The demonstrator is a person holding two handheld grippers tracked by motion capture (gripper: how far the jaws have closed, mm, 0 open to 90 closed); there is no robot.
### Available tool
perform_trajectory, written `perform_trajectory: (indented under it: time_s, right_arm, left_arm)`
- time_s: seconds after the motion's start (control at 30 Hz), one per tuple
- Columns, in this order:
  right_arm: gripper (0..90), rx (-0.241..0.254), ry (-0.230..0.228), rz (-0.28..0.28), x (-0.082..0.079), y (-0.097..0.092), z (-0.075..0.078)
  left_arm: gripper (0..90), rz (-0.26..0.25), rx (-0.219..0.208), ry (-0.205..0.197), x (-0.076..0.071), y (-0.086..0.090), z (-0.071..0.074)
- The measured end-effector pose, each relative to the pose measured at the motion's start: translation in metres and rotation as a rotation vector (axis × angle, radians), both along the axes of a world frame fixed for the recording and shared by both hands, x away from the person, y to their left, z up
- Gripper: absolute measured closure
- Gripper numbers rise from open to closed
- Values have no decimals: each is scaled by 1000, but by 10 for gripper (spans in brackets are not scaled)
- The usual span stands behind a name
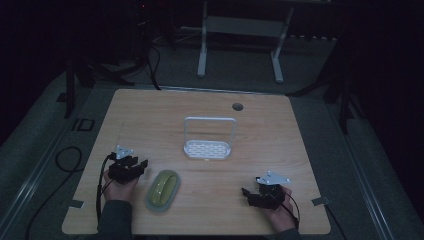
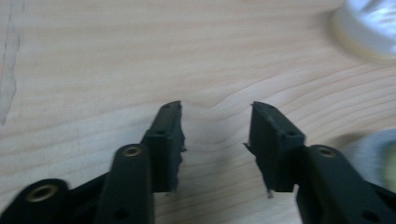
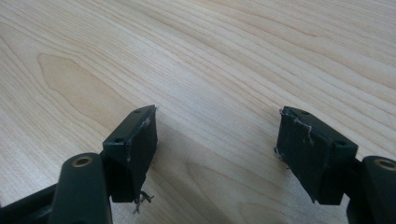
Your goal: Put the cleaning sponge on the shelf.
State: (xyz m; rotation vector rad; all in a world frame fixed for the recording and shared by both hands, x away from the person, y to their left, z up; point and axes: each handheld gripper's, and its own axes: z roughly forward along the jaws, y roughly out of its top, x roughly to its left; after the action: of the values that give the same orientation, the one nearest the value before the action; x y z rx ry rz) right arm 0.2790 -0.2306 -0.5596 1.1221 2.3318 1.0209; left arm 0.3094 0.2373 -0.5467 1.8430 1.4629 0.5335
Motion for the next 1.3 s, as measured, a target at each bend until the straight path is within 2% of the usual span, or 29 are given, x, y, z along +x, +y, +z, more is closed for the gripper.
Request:
perform_trajectory:
  time_s: [0.07, 0.13, 0.17, 0.23, 0.27, 0.4, 0.47, 0.53, 0.67, 0.8, 1.07, 1.3]
  right_arm:
    - [283, 2, 2, -2, 0, 0, 0]
    - [283, 2, 2, -2, 0, 0, 0]
    - [283, 2, 3, -2, 0, 0, 0]
    - [283, 1, 2, -2, 0, 0, 0]
    - [283, 1, 1, -1, 0, 0, 0]
    - [283, 1, 2, -1, 0, 0, 0]
    - [283, 1, 2, -1, 0, 0, 0]
    - [283, 0, 2, -1, 0, 0, 0]
    - [283, 0, 2, 0, 0, 0, 0]
    - [283, 0, 2, -1, 0, 0, 0]
    - [283, 0, 2, -1, 0, 0, 0]
    - [283, 0, 1, -1, 0, 0, 0]
  left_arm:
    - [584, -35, 0, -36, -8, -3, 7]
    - [584, -48, -5, -39, -10, -4, 9]
    - [584, -68, 7, -45, -15, -7, 11]
    - [585, -68, 7, -45, -15, -7, 11]
    - [612, -89, 33, -73, -25, -11, 15]
    - [647, -124, -9, -74, -33, -13, 25]
    - [657, -137, -13, -75, -35, -14, 28]
    - [714, -158, -13, -86, -42, -17, 32]
    - [811, -189, -23, -69, -49, -22, 36]
    - [894, -227, -9, -45, -57, -29, 39]
    - [897, -311, 2, -41, -74, -48, 46]
    - [897, -373, 17, -22, -84, -63, 42]
